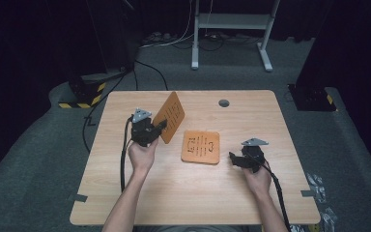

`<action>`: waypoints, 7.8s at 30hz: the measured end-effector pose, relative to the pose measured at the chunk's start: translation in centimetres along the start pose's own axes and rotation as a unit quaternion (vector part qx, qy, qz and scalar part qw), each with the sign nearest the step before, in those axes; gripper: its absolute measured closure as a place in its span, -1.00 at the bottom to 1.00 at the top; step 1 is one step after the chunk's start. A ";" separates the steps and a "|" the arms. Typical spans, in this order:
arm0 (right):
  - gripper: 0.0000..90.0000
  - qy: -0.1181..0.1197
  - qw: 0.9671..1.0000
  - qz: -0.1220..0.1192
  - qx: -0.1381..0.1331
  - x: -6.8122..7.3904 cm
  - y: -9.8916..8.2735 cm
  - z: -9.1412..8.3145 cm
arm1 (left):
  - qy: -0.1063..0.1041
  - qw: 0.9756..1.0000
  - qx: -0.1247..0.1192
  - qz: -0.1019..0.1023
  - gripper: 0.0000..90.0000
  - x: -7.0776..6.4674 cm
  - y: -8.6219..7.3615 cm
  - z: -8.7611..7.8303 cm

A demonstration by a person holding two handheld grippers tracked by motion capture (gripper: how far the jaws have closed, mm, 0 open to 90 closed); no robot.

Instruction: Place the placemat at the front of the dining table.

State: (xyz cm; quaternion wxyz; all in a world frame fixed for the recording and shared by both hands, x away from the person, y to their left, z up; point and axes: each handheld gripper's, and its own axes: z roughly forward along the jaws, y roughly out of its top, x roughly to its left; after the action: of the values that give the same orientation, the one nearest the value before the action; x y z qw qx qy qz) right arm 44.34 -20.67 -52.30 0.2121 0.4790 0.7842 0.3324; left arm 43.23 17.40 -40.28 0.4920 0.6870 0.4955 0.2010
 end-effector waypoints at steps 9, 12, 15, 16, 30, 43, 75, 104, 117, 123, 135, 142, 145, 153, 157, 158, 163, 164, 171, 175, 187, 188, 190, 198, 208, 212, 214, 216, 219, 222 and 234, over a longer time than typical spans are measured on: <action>-0.36 0.000 1.000 -0.001 0.000 0.0 0.0 0.0 | 0.001 1.000 -0.006 -0.004 0.92 0.6 0.1 -0.5; -0.36 0.000 1.000 -0.001 -0.001 0.0 0.0 0.0 | 0.003 1.000 -0.006 -0.006 0.92 0.8 0.1 -0.6; -0.36 0.001 1.000 -0.001 0.000 0.0 0.0 0.0 | 0.004 1.000 -0.006 -0.006 0.92 0.9 0.1 -0.7; -0.36 0.001 1.000 -0.001 0.000 0.0 0.0 0.0 | 0.005 1.000 -0.008 -0.008 0.92 1.0 0.1 -0.8; -0.36 0.000 1.000 -0.001 0.000 0.0 0.0 0.0 | 0.019 1.000 0.001 -0.004 0.92 1.9 -0.1 -1.5; -0.36 0.000 1.000 -0.001 0.000 0.0 0.0 0.0 | 0.031 0.999 -0.001 -0.012 0.92 2.7 -0.4 -1.9; -0.36 0.000 1.000 -0.002 -0.001 0.0 0.0 0.0 | 0.054 0.998 0.005 -0.035 0.91 3.9 -2.0 -2.2; -0.36 0.000 1.000 -0.002 -0.001 0.0 0.0 0.0 | 0.074 0.996 0.007 -0.049 0.91 4.6 -3.3 0.1; -0.36 0.001 1.000 0.001 0.003 0.0 0.0 -0.1 | 0.081 0.995 0.015 -0.054 0.91 5.2 -3.6 2.2; -0.36 0.001 1.000 0.001 0.003 0.1 0.0 -0.1 | 0.099 0.994 0.021 -0.046 0.91 5.6 -3.7 2.7; -0.36 0.001 1.000 0.002 0.003 0.1 0.0 -0.1 | 0.111 0.992 0.023 -0.051 0.92 6.0 -4.0 3.1; -0.36 0.000 1.000 0.002 0.003 0.1 0.0 -0.1 | 0.114 0.992 0.023 -0.053 0.91 6.1 -4.1 3.4; -0.36 0.000 1.000 0.003 0.003 0.1 0.0 -0.1 | 0.116 0.991 0.019 -0.060 0.91 6.3 -4.2 3.5; -0.36 0.000 1.000 0.002 0.003 0.1 0.0 -0.1 | 0.125 0.990 0.019 -0.064 0.91 6.7 -4.4 3.6; -0.36 0.000 1.000 0.002 0.003 0.1 0.0 -0.1 | 0.129 0.989 0.020 -0.062 0.89 6.9 -4.5 3.5; -0.36 0.000 1.000 0.002 0.003 0.1 0.0 -0.1 | 0.129 0.989 0.020 -0.062 0.88 6.9 -4.5 3.5; -0.36 0.000 1.000 0.002 0.003 0.1 0.0 -0.1 | 0.138 0.988 0.026 -0.060 0.85 7.2 -4.5 3.2; -0.36 0.000 1.000 0.002 0.003 0.1 0.0 -0.1 | 0.139 0.988 0.027 -0.060 0.84 7.3 -4.5 3.2; -0.36 0.000 1.000 0.002 0.003 0.1 0.0 -0.1 | 0.146 0.987 0.032 -0.053 0.80 7.3 -4.5 3.1; -0.37 -0.002 1.000 0.003 0.000 0.1 0.0 0.0 | 0.151 0.986 0.038 -0.058 0.78 7.6 -4.6 2.9; -0.37 -0.002 1.000 0.003 0.000 0.1 0.0 0.0 | 0.177 0.981 0.061 -0.046 0.48 8.3 -4.9 2.8; -0.37 -0.002 1.000 0.003 0.000 0.1 0.0 0.0 | 0.177 0.981 0.061 -0.049 0.48 8.4 -4.9 2.9; -0.37 -0.002 1.000 0.003 0.000 0.1 0.0 0.0 | 0.178 0.981 0.061 -0.048 0.43 8.5 -5.0 2.9; -0.37 -0.002 1.000 0.003 0.000 0.1 0.0 0.0 | 0.186 0.978 0.087 -0.037 0.24 8.6 -5.1 3.2; -0.37 -0.002 1.000 0.003 0.000 0.1 0.0 0.0 | 0.188 0.976 0.099 -0.053 -0.04 8.9 -5.2 3.6; -0.37 -0.002 1.000 0.003 0.000 0.1 0.0 0.0 | 0.188 0.974 0.107 -0.063 -0.16 9.1 -5.4 3.8; -0.37 -0.002 1.000 0.003 0.000 0.1 0.0 0.0 | 0.185 0.974 0.112 -0.064 -0.21 9.2 -5.5 4.0; -0.37 -0.002 1.000 0.003 0.000 0.1 0.0 0.0 | 0.182 0.974 0.113 -0.071 -0.22 9.2 -5.6 4.1; -0.37 -0.002 1.000 0.003 0.000 0.1 0.0 0.0 | 0.180 0.975 0.113 -0.071 -0.23 9.2 -5.6 4.2; -0.37 -0.002 1.000 0.003 0.000 0.1 0.0 0.0 | 0.188 0.973 0.118 -0.064 -0.35 9.2 -5.6 4.2; -0.37 -0.002 1.000 0.002 0.000 0.1 0.0 0.0 | 0.195 0.973 0.104 -0.061 -0.52 8.9 -5.3 3.6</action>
State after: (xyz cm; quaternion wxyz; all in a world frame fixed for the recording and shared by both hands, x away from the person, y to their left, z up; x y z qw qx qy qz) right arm 44.32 -20.60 -52.30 0.2126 0.4814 0.7828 0.3320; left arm 47.21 23.63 -48.35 0.3231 0.6508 0.6409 0.2477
